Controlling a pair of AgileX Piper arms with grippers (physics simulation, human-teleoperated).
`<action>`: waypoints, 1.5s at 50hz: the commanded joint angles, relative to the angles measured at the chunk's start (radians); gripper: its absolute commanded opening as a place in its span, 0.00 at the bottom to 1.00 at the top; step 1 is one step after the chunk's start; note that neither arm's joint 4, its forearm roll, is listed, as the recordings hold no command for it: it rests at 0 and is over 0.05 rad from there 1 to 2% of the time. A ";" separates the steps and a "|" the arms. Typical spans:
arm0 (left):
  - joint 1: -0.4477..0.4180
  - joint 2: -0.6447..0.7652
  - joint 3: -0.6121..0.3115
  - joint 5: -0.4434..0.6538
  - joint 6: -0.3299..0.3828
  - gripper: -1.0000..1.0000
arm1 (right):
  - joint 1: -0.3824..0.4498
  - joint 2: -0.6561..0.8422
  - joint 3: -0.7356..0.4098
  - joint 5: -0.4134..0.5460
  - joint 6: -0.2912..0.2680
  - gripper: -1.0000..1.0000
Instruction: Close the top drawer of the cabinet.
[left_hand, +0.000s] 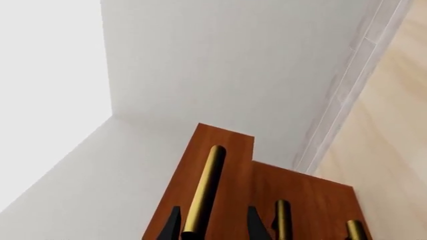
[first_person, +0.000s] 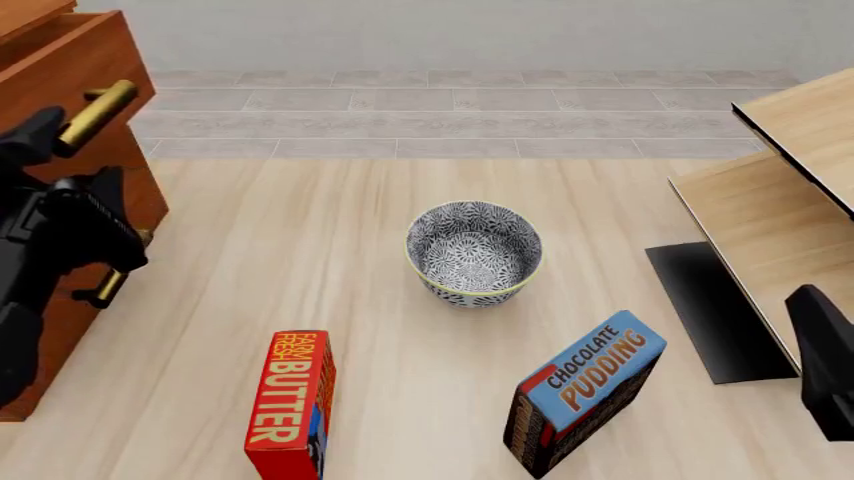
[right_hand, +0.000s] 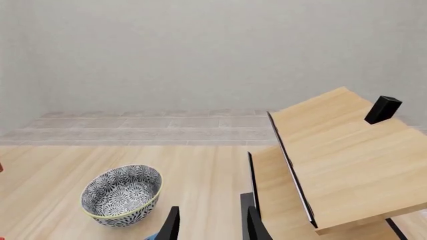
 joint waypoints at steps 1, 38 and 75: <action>0.047 -0.016 -0.003 0.004 0.000 1.00 | 0.003 0.000 0.001 0.000 -0.001 1.00; 0.093 0.008 -0.024 0.003 0.002 1.00 | 0.004 0.000 0.003 -0.004 -0.004 1.00; 0.144 0.021 -0.045 0.020 0.001 1.00 | 0.004 0.000 0.001 -0.003 -0.004 1.00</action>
